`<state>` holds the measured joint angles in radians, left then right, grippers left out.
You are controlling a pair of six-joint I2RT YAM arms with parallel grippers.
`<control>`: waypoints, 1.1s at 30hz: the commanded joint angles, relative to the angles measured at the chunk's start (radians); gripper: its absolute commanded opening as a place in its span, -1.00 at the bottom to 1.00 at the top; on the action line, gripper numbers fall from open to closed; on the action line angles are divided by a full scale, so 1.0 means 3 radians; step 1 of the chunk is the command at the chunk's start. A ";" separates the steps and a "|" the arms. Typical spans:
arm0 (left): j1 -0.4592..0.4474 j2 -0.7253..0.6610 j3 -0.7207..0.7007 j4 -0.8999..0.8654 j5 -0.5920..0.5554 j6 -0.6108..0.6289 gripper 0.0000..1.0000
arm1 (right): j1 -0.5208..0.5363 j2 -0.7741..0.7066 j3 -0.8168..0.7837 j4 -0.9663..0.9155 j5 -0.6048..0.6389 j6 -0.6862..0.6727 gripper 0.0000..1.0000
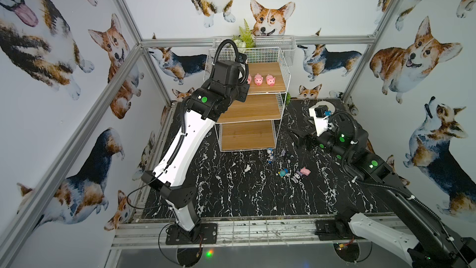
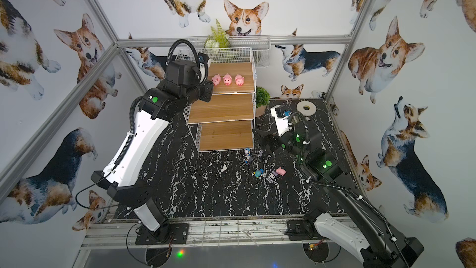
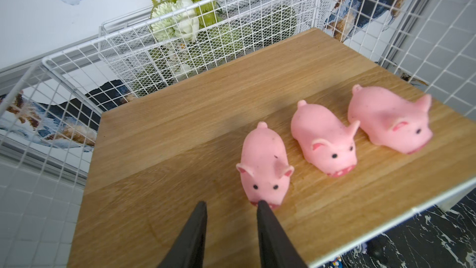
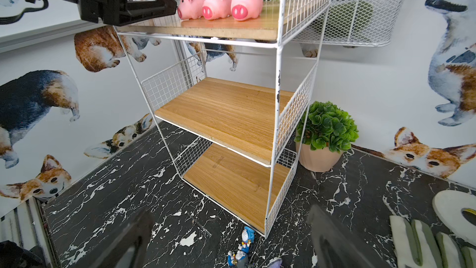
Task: Organize plastic toys on shelves
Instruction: Place the plastic toy on the shelf.
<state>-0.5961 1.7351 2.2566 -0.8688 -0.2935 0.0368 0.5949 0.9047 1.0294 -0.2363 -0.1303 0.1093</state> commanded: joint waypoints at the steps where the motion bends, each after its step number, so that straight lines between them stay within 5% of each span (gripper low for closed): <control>1: 0.0003 0.0002 0.0000 0.0014 0.0027 -0.0034 -0.27 | -0.0004 -0.0009 -0.0001 0.0087 0.0019 0.0025 0.99; 33: -0.0002 0.0094 0.0071 0.0048 0.0217 -0.0102 -0.27 | -0.0004 -0.0022 0.0000 0.0067 0.0013 0.0049 0.99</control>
<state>-0.5968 1.7603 2.2677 -0.8654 -0.2340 0.0105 0.5949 0.9016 1.0290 -0.2363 -0.1307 0.1131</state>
